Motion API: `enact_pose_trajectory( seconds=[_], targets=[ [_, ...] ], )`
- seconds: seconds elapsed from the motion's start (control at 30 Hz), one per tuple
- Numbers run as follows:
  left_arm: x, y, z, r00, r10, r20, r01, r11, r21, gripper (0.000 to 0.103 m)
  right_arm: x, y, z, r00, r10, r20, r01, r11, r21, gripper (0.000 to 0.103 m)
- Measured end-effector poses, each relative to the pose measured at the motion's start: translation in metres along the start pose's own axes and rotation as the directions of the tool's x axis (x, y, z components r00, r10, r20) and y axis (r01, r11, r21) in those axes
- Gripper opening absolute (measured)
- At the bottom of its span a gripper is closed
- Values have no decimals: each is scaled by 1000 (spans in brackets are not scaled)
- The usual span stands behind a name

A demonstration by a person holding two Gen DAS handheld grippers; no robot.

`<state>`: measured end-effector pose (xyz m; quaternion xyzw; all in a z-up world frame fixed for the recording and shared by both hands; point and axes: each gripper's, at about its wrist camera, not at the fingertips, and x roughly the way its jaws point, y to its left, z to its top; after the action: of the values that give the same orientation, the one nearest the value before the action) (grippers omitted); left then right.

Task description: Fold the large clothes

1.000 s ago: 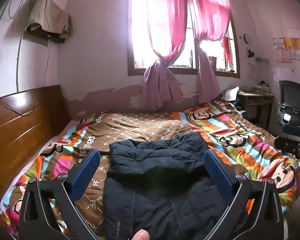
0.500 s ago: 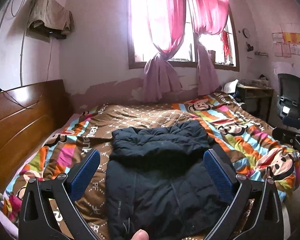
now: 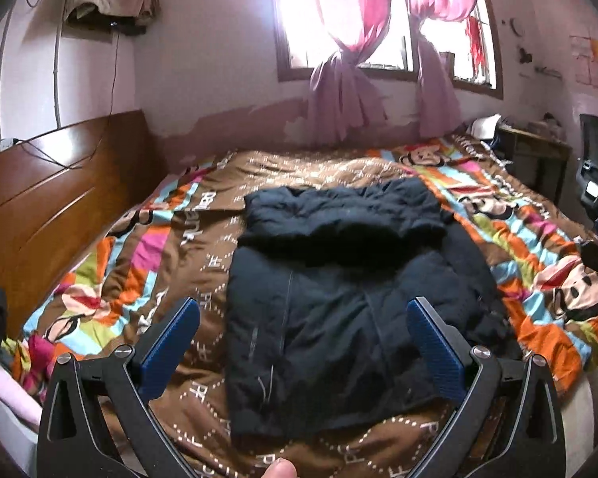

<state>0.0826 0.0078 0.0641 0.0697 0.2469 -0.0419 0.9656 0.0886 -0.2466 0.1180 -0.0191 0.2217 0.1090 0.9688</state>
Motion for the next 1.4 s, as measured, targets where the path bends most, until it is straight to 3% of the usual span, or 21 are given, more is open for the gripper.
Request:
enact_pose_trajectory(
  seconds=[0.6, 0.9, 1.03, 1.17, 1.27, 1.4],
  targets=[
    [30, 19, -49, 987, 56, -150, -61, 998, -28, 102, 23, 7, -48, 991, 0, -137, -5, 999, -35, 103],
    [32, 45, -89, 988, 40, -152, -44, 999, -21, 102, 52, 4, -78, 974, -12, -228, -2, 998, -63, 103],
    [37, 48, -108, 984, -4, -176, 6, 1000, 10, 102, 73, 3, -99, 954, -8, -301, -14, 997, -71, 103],
    [54, 41, -123, 969, -38, -244, 53, 997, 54, 102, 91, 4, -120, 940, -14, -341, -20, 995, -97, 103],
    [74, 32, -135, 949, -13, -314, 48, 993, 104, 102, 100, 2, -135, 939, -46, -342, -1, 991, -137, 103],
    [96, 24, -148, 924, -19, -381, 63, 992, 105, 102, 111, -2, -148, 932, -92, -351, 31, 984, -178, 103]
  ],
)
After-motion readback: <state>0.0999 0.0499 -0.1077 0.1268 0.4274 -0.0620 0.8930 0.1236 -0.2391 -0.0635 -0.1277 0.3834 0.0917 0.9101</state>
